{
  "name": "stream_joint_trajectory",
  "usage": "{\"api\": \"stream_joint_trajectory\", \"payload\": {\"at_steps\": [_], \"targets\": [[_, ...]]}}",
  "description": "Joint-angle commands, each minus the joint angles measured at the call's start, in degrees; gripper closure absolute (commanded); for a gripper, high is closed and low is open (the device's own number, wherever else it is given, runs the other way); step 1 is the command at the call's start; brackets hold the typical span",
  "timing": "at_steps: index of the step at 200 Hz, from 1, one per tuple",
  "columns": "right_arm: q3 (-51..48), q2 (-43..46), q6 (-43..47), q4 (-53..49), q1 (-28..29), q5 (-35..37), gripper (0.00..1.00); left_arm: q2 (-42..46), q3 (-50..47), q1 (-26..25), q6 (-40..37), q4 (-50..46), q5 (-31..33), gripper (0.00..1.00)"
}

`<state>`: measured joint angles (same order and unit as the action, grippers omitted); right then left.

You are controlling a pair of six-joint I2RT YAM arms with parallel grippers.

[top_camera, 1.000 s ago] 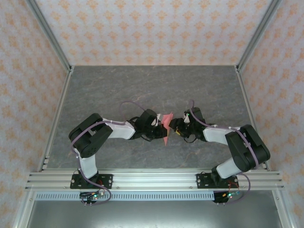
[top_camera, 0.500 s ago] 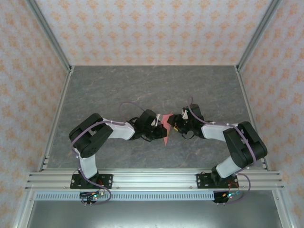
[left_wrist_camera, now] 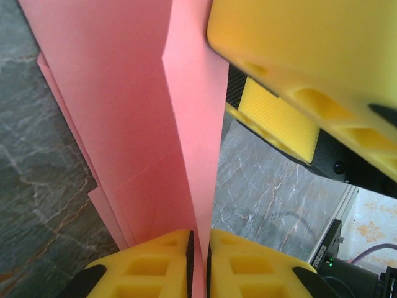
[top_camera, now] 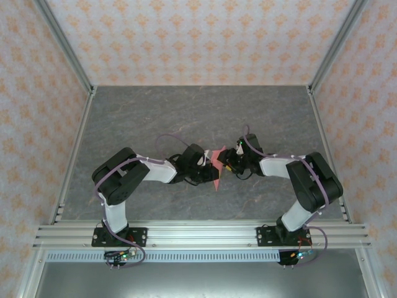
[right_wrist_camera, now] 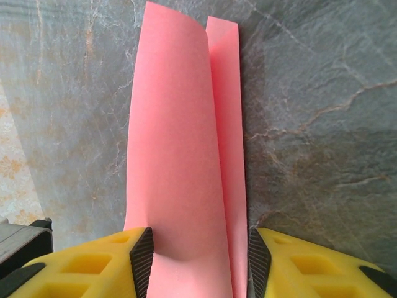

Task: Fold a paper plane with a square sheet of paper (fold left side to right side)
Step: Fold the wing for the fifth time at the center of the table.

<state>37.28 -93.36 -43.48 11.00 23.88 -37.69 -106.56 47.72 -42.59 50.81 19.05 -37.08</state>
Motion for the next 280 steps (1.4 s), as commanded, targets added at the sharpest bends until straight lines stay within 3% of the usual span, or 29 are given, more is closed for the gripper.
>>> {"api": "stream_joint_trajectory", "payload": {"at_steps": [1, 48, 181, 212, 254, 280], "targets": [[1.0, -2.6, 1.0, -4.1, 0.8, 1.7, 0.53, -0.5, -0.9, 0.7, 0.3, 1.5, -0.1, 0.83], [2.5, -4.5, 2.2, -8.7, 0.9, 2.8, 0.53, 0.3, -1.4, 0.7, 0.3, 1.9, 0.2, 0.76], [3.0, -5.5, 3.0, -9.7, 1.1, 2.6, 0.54, 7.4, -5.9, 3.0, 0.4, 1.7, 2.1, 0.51], [3.1, -5.5, 3.0, -9.8, 1.0, 2.5, 0.55, 8.3, -6.9, 5.2, 1.9, 2.5, 1.8, 0.5], [3.2, -5.8, 3.1, -9.8, 1.0, 2.4, 0.54, 3.7, -4.6, 7.7, 6.5, 9.4, -2.1, 0.59], [3.4, -5.8, 3.3, -10.0, 1.0, 2.2, 0.55, 1.7, -2.7, 8.0, 7.5, 11.2, -2.9, 0.6]]}}
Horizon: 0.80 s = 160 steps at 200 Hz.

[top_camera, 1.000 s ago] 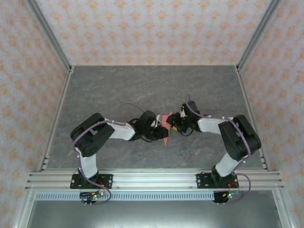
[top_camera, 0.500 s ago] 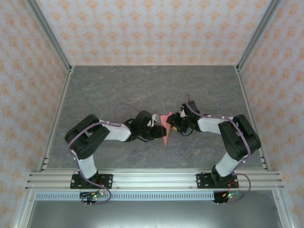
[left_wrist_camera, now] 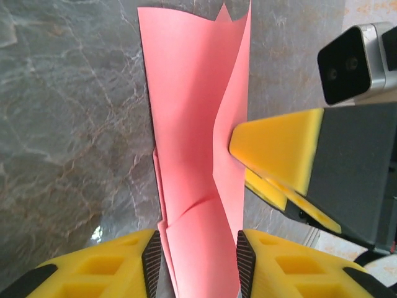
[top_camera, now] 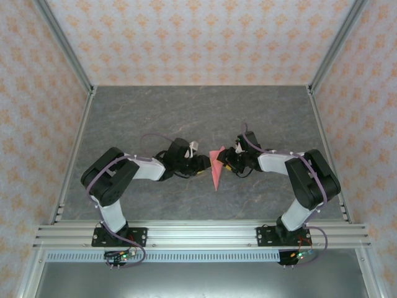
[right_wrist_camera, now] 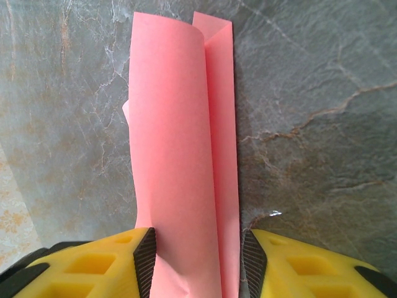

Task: Fold a paper plane with a square sheet of paper (fold left side to right side)
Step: Fold the wing for the fifth time at the center of the table.

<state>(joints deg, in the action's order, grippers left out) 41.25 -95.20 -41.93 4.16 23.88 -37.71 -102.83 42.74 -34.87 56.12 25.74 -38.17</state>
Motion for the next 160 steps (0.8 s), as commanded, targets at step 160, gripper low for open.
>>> {"api": "stream_joint_trajectory", "payload": {"at_steps": [160], "targets": [[-0.1, -4.0, 1.9, -3.7, 1.1, 1.5, 0.55, -8.4, 7.6, 0.8, 2.8, 3.5, -2.9, 0.76]]}}
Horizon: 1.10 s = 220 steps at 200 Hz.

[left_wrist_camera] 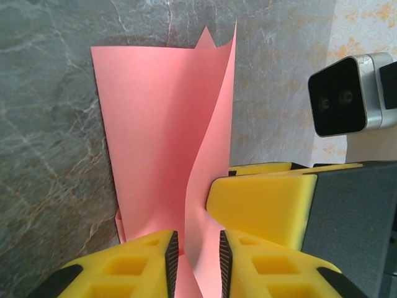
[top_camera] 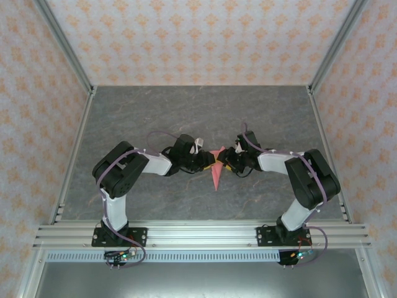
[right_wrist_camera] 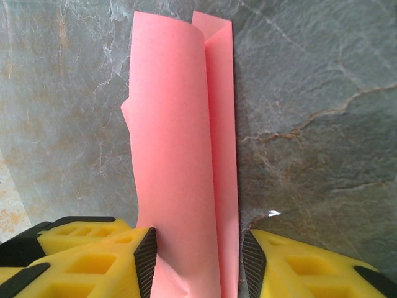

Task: Fold a paper plane with a square sheet of paper (fold left side to right side)
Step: Fold the wing for the fifth time at the center of the table.

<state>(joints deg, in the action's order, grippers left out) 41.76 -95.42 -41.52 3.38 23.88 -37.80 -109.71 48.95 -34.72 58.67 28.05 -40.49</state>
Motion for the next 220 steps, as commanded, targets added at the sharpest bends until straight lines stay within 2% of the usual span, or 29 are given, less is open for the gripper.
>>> {"api": "stream_joint_trajectory", "payload": {"at_steps": [1, 64, 107, 182, 220], "targets": [[-0.6, -3.8, 1.5, -2.9, 1.0, 1.6, 0.55, -1.5, 1.5, 0.6, 0.2, 1.1, -0.6, 0.76], [-0.5, -1.9, 1.2, -2.2, 1.0, 1.1, 0.54, -2.0, 1.5, 0.6, -0.7, -0.6, 1.0, 0.93], [2.3, 3.9, 3.8, -6.1, 0.6, 3.0, 0.49, -1.4, 1.6, 0.7, -2.2, -1.7, 1.4, 0.98], [4.7, 5.6, 4.5, -7.1, -0.6, 4.9, 0.38, -0.6, 1.5, 0.9, -3.3, -2.7, 2.0, 1.0], [4.7, 7.6, 4.0, -5.9, -1.0, 5.5, 0.24, -0.1, 1.4, 0.9, -3.8, -3.4, 2.6, 1.0]]}}
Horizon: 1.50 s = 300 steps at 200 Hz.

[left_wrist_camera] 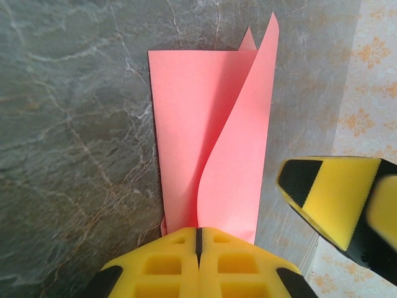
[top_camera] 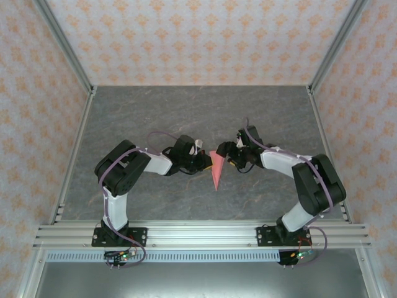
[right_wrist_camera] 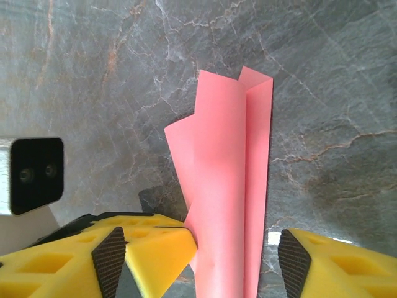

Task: Fold a paper plane with a square sheet of paper (fold left side to right side)
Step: Fold the wing for the fifth time at the center of the table.

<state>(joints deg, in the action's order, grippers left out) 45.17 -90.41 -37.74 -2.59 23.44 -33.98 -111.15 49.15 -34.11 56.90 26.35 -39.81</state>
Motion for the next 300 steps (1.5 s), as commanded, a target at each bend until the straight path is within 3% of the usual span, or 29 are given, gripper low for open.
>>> {"api": "stream_joint_trajectory", "payload": {"at_steps": [1, 43, 300], "targets": [[1.3, 2.6, 0.2, 0.1, -0.6, 1.7, 0.24, 1.4, 1.1, 0.3, -2.0, -1.7, 2.0, 1.0], [1.4, 3.7, -0.8, 0.5, -1.3, 1.6, 0.0, 1.4, 1.3, 0.3, -2.5, -2.4, 2.2, 1.0], [10.5, -9.8, -3.5, 0.5, 1.3, -1.5, 0.0, 1.4, 1.6, 0.3, -3.2, -3.3, 2.2, 1.0]]}}
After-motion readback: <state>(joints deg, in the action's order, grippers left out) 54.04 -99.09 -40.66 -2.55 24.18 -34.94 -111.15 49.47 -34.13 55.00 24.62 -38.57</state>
